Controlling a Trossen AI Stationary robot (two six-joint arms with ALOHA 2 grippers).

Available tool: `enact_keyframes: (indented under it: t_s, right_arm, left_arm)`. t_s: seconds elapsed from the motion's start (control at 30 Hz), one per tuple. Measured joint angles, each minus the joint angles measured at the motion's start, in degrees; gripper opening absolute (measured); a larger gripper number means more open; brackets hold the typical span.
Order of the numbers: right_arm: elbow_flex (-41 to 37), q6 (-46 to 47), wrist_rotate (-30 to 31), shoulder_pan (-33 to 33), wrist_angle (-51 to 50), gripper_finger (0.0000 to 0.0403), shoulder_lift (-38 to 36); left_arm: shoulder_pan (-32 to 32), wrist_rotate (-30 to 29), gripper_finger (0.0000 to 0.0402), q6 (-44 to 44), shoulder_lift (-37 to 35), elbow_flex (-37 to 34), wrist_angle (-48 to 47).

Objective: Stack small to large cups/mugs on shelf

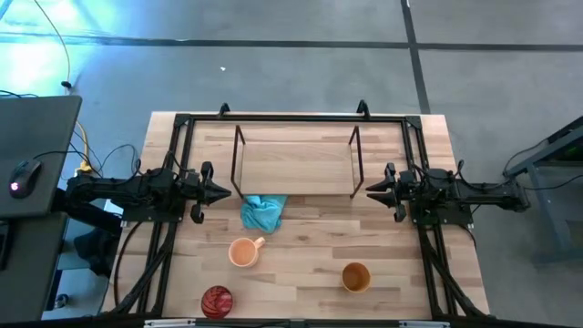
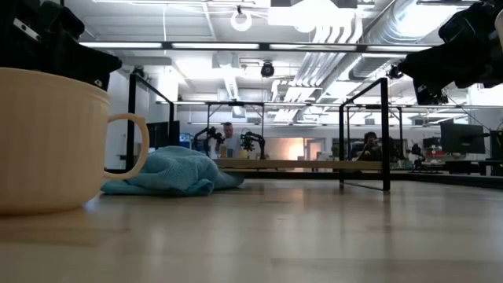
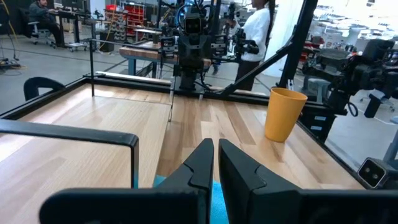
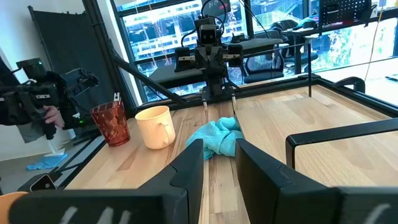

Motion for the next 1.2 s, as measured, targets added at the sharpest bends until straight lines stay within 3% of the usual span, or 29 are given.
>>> enact_keyframes:
  t_s: [0.27, 0.43, 0.6, 1.03, 1.2]
  right_arm:
    - [0.00, 0.00, 0.02, 0.00, 0.00, 0.0083, 0.00]
    - [0.00, -0.05, 0.09, -0.01, 0.00, 0.0083, 0.00]
    - [0.00, -3.57, 5.49, 0.00, 1.74, 0.0083, 0.00]
    - [0.00, 30.10, 7.59, 0.00, 7.24, 0.0083, -0.02]
    - [0.00, 34.10, 10.60, 0.00, 7.16, 0.0083, -0.02]
  left_arm:
    - [0.01, 0.65, 0.0014, -14.75, 0.00, -0.02, 5.33]
    - [0.02, 0.40, 0.0014, -18.98, -0.02, 0.00, 6.47]
    - [0.01, 0.22, 0.0014, -24.87, 0.09, 0.00, 6.45]
    - [0.02, -3.23, 0.0014, -26.90, 0.11, 0.00, 6.43]
    - [0.02, -3.44, 0.0014, -25.36, 0.11, 0.00, 6.41]
